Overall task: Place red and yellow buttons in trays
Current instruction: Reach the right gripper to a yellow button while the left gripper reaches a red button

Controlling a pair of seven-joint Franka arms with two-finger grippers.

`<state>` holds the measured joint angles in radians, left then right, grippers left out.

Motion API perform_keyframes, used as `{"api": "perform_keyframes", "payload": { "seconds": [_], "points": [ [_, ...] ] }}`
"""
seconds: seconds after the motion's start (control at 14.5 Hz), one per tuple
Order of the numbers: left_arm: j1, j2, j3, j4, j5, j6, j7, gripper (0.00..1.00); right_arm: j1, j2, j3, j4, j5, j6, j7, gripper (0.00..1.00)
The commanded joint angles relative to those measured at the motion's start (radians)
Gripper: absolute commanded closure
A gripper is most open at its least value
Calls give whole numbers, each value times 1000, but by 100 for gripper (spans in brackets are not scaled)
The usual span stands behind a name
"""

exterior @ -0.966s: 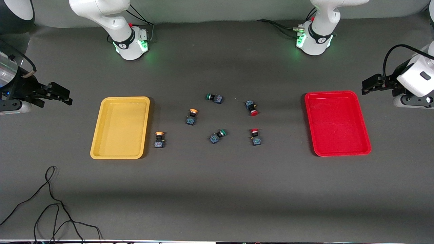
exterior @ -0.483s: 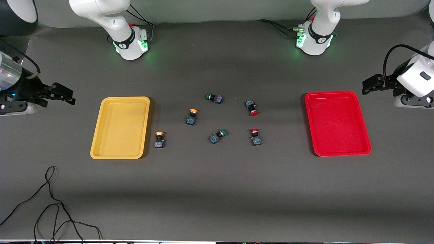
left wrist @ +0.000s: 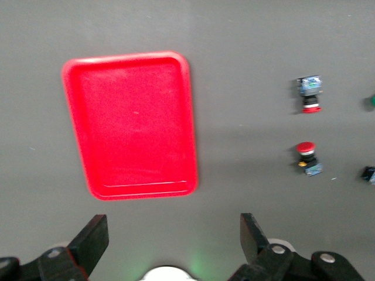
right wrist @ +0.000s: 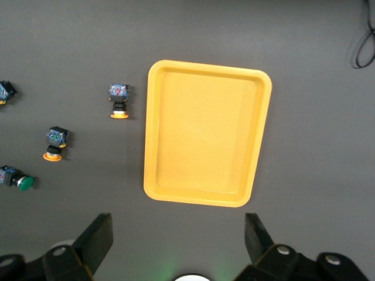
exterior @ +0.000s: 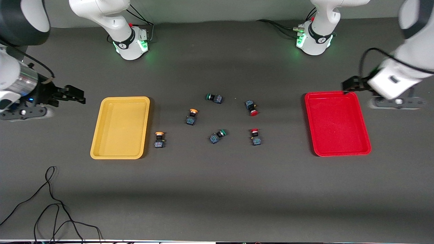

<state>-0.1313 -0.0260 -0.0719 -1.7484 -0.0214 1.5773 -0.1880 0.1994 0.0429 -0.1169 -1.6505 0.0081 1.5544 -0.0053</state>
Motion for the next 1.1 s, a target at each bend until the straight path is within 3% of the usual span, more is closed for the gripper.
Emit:
{"api": "perform_keyframes", "payload": {
  "seconds": [0.0, 0.34, 0.69, 1.03],
  "points": [
    [-153, -41, 3, -106, -11, 91, -234, 0, 43, 66, -1, 15, -3, 60, 22, 0],
    [-379, -34, 3, -212, -66, 276, -638, 0, 135, 244, -1, 11, -3, 271, 84, 0],
    [-467, -2, 4, -261, -68, 386, -823, 0, 205, 417, -1, -23, 38, 476, 202, 0],
    [-496, 79, 4, -454, -51, 694, -872, 0, 215, 463, 0, -260, 41, 842, 251, 0]
  ]
}}
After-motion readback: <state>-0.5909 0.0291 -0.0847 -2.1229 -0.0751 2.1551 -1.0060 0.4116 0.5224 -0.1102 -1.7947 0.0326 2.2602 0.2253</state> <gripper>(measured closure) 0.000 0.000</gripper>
